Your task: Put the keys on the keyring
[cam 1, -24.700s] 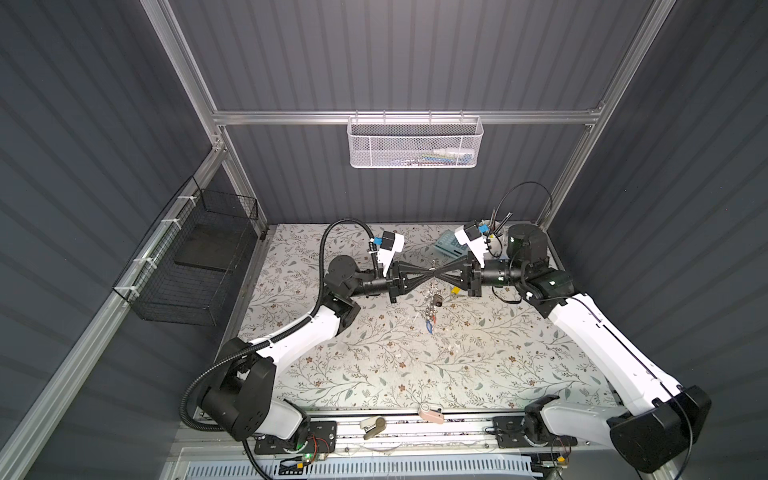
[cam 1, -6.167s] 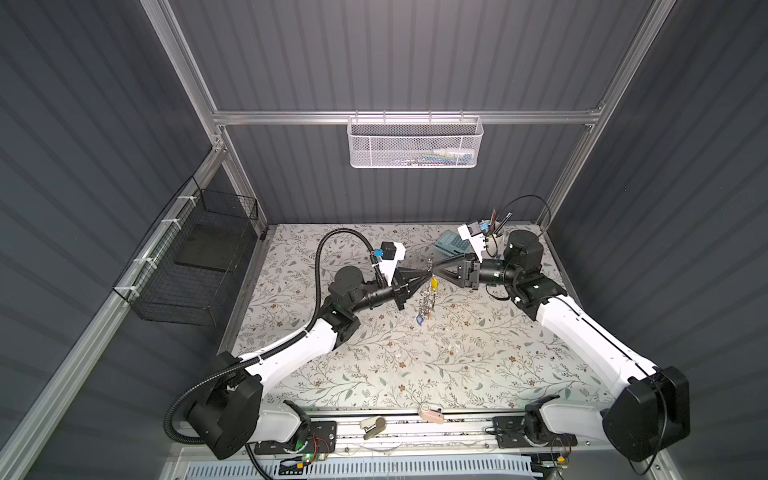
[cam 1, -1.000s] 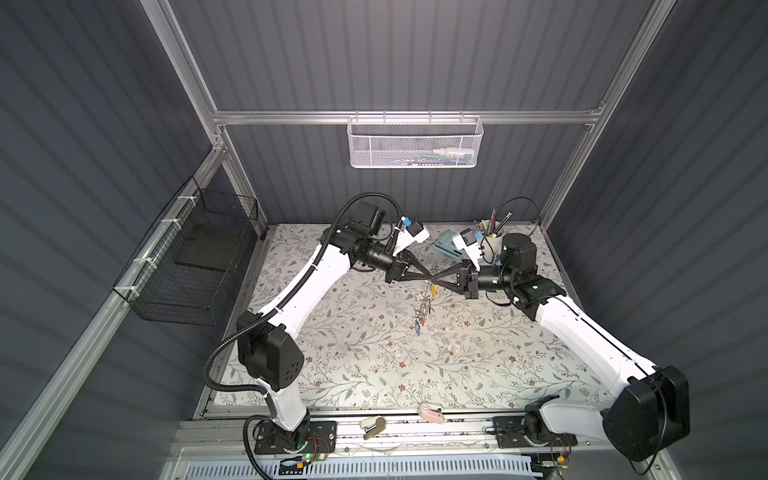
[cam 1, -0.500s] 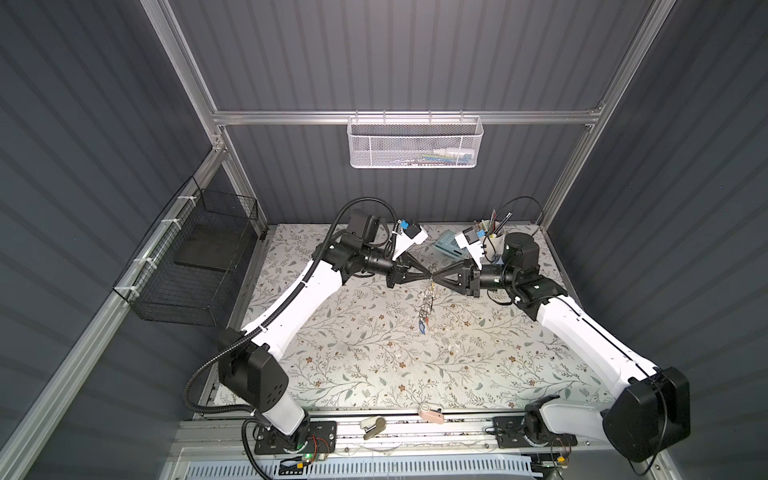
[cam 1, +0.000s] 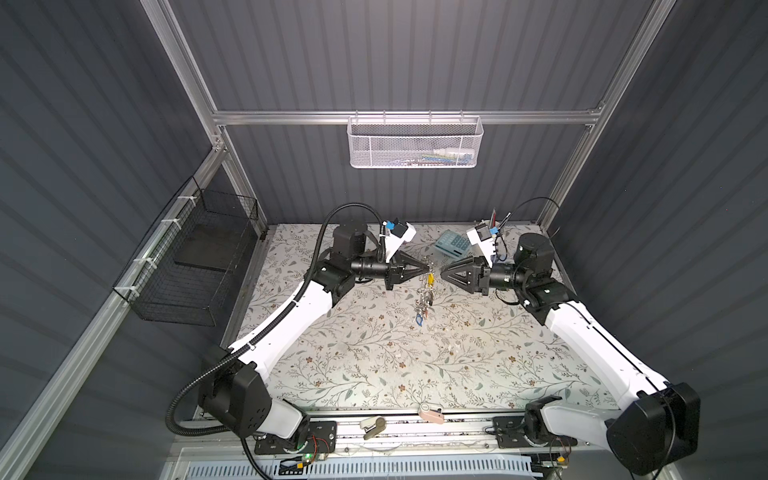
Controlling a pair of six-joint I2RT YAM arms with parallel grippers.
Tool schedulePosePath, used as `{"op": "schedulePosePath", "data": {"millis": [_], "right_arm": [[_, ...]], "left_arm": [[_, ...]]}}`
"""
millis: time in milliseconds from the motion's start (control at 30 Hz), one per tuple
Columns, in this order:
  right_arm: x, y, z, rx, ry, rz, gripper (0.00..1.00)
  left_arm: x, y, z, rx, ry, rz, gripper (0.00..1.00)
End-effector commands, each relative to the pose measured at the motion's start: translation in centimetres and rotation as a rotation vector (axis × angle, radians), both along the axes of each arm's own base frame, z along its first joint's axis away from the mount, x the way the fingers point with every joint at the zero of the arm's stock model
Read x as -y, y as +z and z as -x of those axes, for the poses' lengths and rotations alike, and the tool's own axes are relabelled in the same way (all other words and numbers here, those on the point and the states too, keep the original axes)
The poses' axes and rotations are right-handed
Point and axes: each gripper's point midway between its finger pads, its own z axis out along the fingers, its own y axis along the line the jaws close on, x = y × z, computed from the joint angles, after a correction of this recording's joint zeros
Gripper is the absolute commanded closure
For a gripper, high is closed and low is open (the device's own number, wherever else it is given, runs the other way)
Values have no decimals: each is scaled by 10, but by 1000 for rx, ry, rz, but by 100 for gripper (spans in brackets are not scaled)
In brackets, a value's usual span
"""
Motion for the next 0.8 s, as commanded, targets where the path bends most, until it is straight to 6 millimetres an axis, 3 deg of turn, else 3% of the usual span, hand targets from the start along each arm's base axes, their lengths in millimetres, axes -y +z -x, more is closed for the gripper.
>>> {"op": "schedulePosePath", "data": {"millis": [0,133,400,767], "right_arm": [[-5,3,-2,1,19,-12,57],[-12,4,-4,2,36,-12,57],[-22,7,-1,-4,72,-15,67],[-26,8,-1,1,79,-23,67]], "left_arm": [[-4,36,12,75,-16,117,100],[-6,37,14,68,-13,138,100],[-7,35,15,52,-5,149,100],[-6,33,15,40,-11,150,100]]}}
